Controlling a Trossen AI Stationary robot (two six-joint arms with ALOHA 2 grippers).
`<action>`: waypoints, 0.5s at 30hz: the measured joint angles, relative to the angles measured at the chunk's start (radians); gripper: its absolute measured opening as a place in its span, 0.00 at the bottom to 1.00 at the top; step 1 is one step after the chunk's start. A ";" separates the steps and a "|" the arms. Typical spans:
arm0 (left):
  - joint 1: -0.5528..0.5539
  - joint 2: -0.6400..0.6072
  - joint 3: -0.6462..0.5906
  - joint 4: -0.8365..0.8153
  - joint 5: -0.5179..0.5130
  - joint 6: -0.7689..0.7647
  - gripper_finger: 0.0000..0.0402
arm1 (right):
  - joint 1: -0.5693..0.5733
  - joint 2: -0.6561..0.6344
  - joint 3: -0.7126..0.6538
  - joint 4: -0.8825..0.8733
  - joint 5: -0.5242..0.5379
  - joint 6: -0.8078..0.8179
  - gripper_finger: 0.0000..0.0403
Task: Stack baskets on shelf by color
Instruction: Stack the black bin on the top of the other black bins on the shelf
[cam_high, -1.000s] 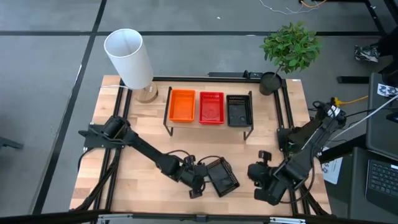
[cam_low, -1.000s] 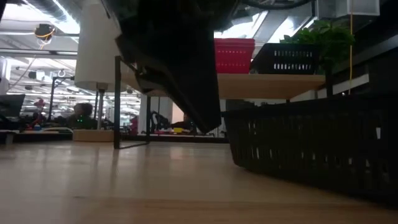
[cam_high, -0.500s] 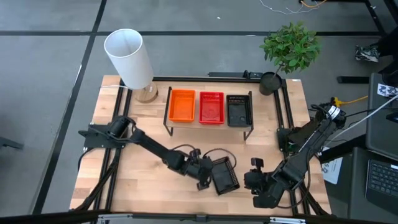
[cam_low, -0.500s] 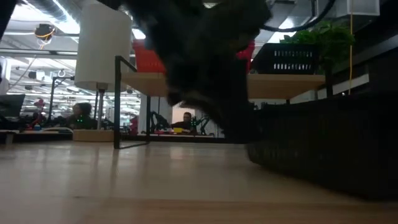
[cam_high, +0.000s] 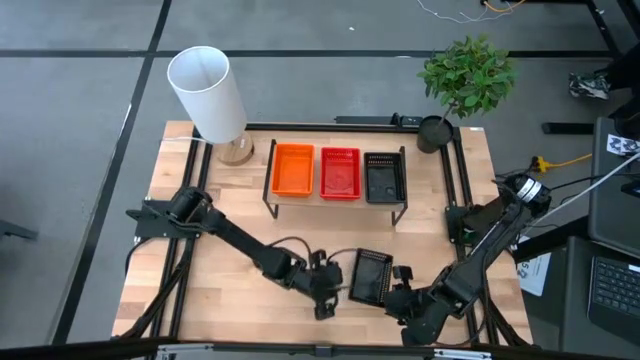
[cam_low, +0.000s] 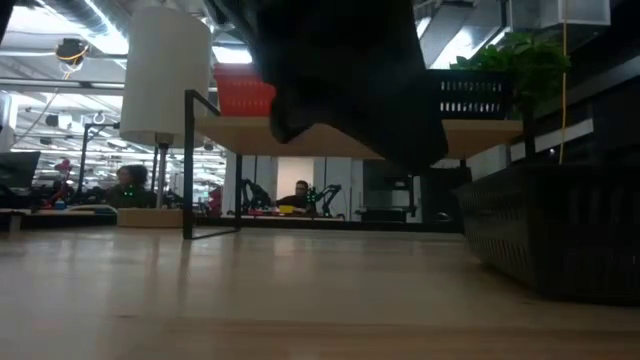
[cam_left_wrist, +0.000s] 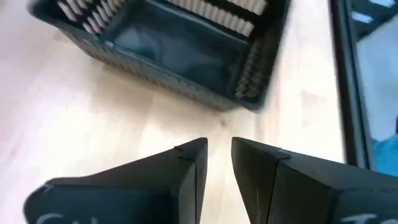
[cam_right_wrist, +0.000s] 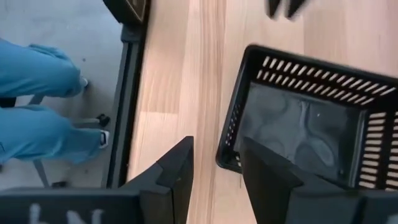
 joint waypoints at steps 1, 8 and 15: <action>-0.008 0.000 0.000 -0.004 0.006 -0.002 0.16 | 0.000 0.006 0.000 -0.003 -0.008 0.004 0.32; -0.002 0.025 0.000 -0.006 -0.007 -0.014 0.16 | 0.000 0.016 0.000 -0.004 -0.041 0.050 0.32; 0.050 0.061 0.003 0.154 0.052 0.016 0.16 | 0.001 0.015 0.000 -0.003 -0.058 0.050 0.32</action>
